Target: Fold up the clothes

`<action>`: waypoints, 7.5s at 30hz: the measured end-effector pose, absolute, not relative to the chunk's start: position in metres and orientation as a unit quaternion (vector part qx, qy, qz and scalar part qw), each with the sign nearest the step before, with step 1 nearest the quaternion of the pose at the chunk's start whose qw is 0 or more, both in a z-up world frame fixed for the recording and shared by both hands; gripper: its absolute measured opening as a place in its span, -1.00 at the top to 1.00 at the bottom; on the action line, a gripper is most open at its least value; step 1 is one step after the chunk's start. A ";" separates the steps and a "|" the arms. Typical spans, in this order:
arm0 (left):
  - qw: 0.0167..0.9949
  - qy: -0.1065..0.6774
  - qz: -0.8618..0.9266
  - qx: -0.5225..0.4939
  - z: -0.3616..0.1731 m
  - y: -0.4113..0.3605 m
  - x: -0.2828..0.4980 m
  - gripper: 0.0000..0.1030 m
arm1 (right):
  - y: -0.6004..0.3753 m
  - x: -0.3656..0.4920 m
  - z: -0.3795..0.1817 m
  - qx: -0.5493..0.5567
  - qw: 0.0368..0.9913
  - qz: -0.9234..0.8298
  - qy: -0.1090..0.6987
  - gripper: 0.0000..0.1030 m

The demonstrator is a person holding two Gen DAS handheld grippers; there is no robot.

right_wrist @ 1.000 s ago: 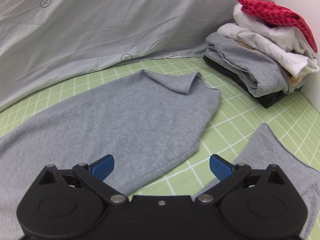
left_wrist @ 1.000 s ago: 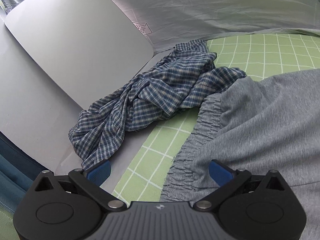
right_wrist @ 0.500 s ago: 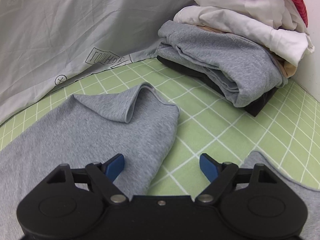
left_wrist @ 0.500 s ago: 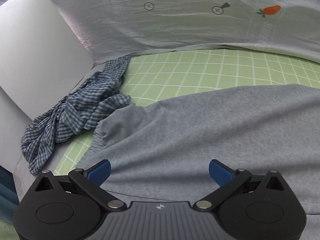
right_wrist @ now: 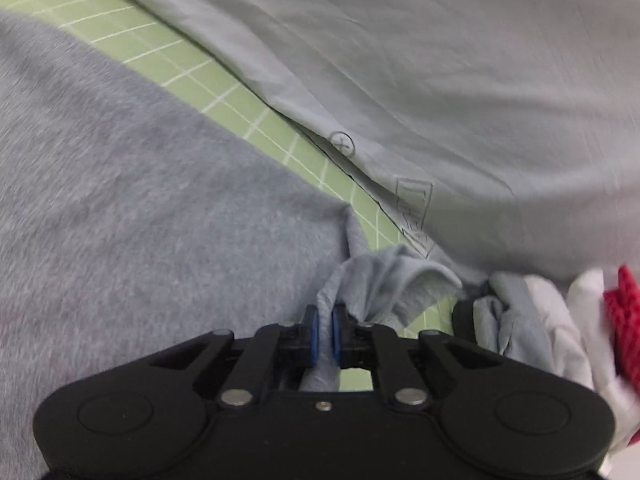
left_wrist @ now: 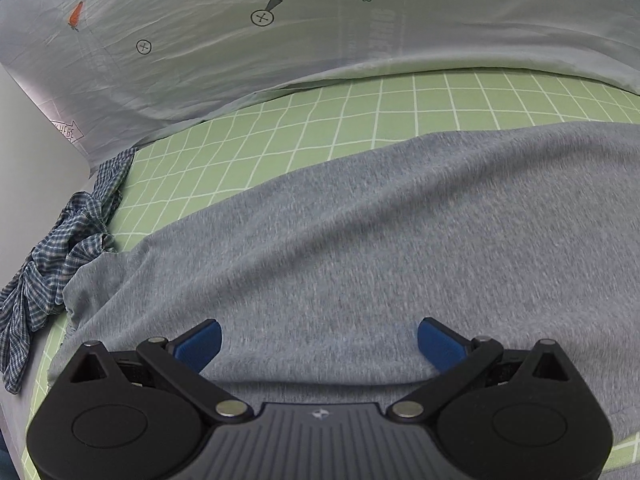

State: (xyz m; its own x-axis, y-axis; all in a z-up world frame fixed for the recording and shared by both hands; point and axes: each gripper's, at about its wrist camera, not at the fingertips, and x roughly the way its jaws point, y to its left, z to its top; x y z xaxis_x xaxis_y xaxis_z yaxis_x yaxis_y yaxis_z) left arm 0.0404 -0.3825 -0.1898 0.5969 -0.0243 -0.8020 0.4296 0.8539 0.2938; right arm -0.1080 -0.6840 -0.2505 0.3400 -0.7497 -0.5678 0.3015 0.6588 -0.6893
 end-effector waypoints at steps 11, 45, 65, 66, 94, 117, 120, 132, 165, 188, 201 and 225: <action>0.868 0.428 -0.132 0.215 -0.191 -0.381 0.039 -1.00 | -0.708 -0.167 -0.187 0.034 0.861 -0.397 0.315 0.05; 0.852 0.469 -0.162 0.166 -0.193 -0.369 0.059 -1.00 | -0.760 -0.254 -0.198 0.069 0.722 -0.565 0.394 0.84; 0.848 0.485 -0.170 0.130 -0.196 -0.364 0.068 -1.00 | -0.842 -0.123 -0.225 0.151 0.824 -0.440 0.324 0.31; 0.847 0.488 -0.171 0.124 -0.197 -0.363 0.070 -1.00 | -0.853 -0.119 -0.226 0.152 0.821 -0.445 0.324 0.25; 0.851 0.481 -0.177 0.113 -0.198 -0.373 0.076 -1.00 | -0.851 -0.124 -0.219 0.174 0.804 -0.446 0.351 -0.99; 0.887 0.455 -0.037 0.070 -0.158 -0.219 0.115 -1.00 | -0.715 -0.166 -0.204 0.179 0.834 -0.395 0.340 -1.00; 0.892 0.450 0.012 0.049 -0.155 -0.197 0.153 -1.00 | -0.732 -0.144 -0.209 0.191 0.823 -0.423 0.327 -1.00; 0.886 0.449 0.088 -0.079 -0.174 -0.150 0.225 -1.00 | -0.786 -0.081 -0.234 0.226 0.789 -0.491 0.291 -1.00; 0.887 0.419 0.133 -0.139 -0.129 -0.110 0.182 0.76 | -0.744 -0.192 -0.165 0.239 0.770 -0.561 0.188 0.97; 0.901 0.389 0.095 -0.167 -0.094 -0.030 0.051 0.79 | -0.671 -0.441 -0.141 0.263 0.727 -0.618 0.143 0.97; 0.884 0.430 0.110 -0.144 -0.130 0.007 0.001 0.78 | -0.642 -0.485 -0.170 0.272 0.705 -0.628 0.188 0.97; 0.899 0.425 0.107 -0.025 -0.135 0.008 -0.026 -0.34 | -0.616 -0.493 -0.196 0.285 0.686 -0.627 0.237 0.62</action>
